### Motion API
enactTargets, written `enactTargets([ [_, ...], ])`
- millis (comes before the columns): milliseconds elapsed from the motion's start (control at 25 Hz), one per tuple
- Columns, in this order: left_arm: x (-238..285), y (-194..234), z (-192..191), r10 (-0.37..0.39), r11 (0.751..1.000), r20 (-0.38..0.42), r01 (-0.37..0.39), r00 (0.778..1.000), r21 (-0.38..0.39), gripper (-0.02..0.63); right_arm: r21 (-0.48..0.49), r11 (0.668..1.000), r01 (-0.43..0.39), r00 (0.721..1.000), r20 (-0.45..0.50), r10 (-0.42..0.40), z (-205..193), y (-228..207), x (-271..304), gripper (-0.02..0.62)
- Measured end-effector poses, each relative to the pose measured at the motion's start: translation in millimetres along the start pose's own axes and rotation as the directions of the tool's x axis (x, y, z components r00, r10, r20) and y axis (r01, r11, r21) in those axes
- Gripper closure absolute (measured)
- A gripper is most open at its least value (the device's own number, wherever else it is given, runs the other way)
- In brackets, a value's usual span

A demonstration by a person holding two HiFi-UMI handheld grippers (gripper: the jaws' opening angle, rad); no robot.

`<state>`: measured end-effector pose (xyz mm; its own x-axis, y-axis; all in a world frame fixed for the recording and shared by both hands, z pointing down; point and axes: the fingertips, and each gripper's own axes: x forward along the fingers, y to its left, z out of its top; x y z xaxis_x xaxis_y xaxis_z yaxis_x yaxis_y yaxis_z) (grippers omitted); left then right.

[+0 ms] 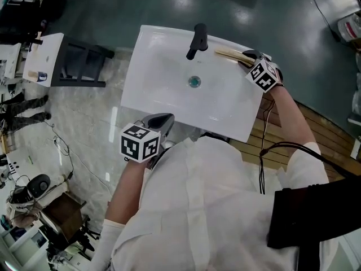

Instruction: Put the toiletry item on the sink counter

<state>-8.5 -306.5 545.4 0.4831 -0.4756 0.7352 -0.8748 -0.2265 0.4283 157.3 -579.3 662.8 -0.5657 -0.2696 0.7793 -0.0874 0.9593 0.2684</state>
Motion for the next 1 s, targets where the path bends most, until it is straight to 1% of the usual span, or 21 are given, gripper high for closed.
enactTargets([
  [120, -9.0, -4.0, -5.7, -0.008, 1.0, 0.009, 0.008, 1.0, 0.014, 0.6, 0.013, 1.0, 0.022, 1.0, 0.003, -0.022, 6.1, 7.2, -13.0, 0.469],
  [240, -15.9, -5.2, -9.3, -0.03, 0.999, 0.028, 0.029, 0.999, 0.042, 0.6, 0.048, 0.997, 0.055, 0.998, -0.001, -0.055, 10.6, 16.0, -27.9, 0.469],
  [360, -28.2, -5.3, -19.7, -0.047, 0.997, 0.038, 0.045, 0.998, 0.054, 0.6, 0.068, 0.995, 0.076, 0.997, -0.005, -0.075, 20.6, 34.0, -40.2, 0.469],
  [440, -37.7, -8.8, -29.0, -0.061, 0.996, 0.036, 0.058, 0.997, 0.072, 0.6, 0.116, 0.989, 0.092, 0.996, 0.004, -0.093, 25.6, 50.0, -51.8, 0.471],
  [520, -43.6, -10.3, -34.3, -0.08, 0.991, 0.03, 0.077, 0.996, 0.107, 0.6, 0.189, 0.975, 0.119, 0.992, 0.018, -0.124, 29.2, 63.5, -66.1, 0.473],
  [560, -46.6, -10.7, -36.6, -0.089, 0.989, 0.027, 0.085, 0.996, 0.123, 0.6, 0.229, 0.964, 0.134, 0.99, 0.021, -0.142, 30.7, 70.6, -73.2, 0.493],
  [600, -50.1, -11.0, -39.0, -0.098, 0.986, 0.025, 0.093, 0.995, 0.137, 0.6, 0.271, 0.951, 0.148, 0.987, 0.02, -0.16, 32.0, 78.3, -79.8, 0.53],
  [640, -54.2, -11.3, -41.3, -0.106, 0.984, 0.023, 0.101, 0.994, 0.149, 0.6, 0.316, 0.935, 0.16, 0.985, 0.018, -0.174, 33.5, 87.1, -85.9, 0.553],
  [720, -63.6, -12.3, -46.0, -0.126, 0.978, 0.025, 0.12, 0.992, 0.171, 0.6, 0.41, 0.897, 0.164, 0.982, 0.023, -0.189, 38.7, 109.4, -96.4, 0.579],
  [880, -78.6, -13.7, -57.5, -0.164, 0.966, 0.029, 0.155, 0.986, 0.207, 0.6, 0.565, 0.813, 0.142, 0.979, 0.042, -0.2, 53.4, 165.8, -112.9, 0.589],
  [1000, -90.1, -17.4, -70.9, -0.193, 0.955, 0.025, 0.181, 0.981, 0.234, 0.6, 0.636, 0.76, 0.133, 0.978, 0.039, -0.205, 67.0, 214.6, -122.4, 0.591],
])
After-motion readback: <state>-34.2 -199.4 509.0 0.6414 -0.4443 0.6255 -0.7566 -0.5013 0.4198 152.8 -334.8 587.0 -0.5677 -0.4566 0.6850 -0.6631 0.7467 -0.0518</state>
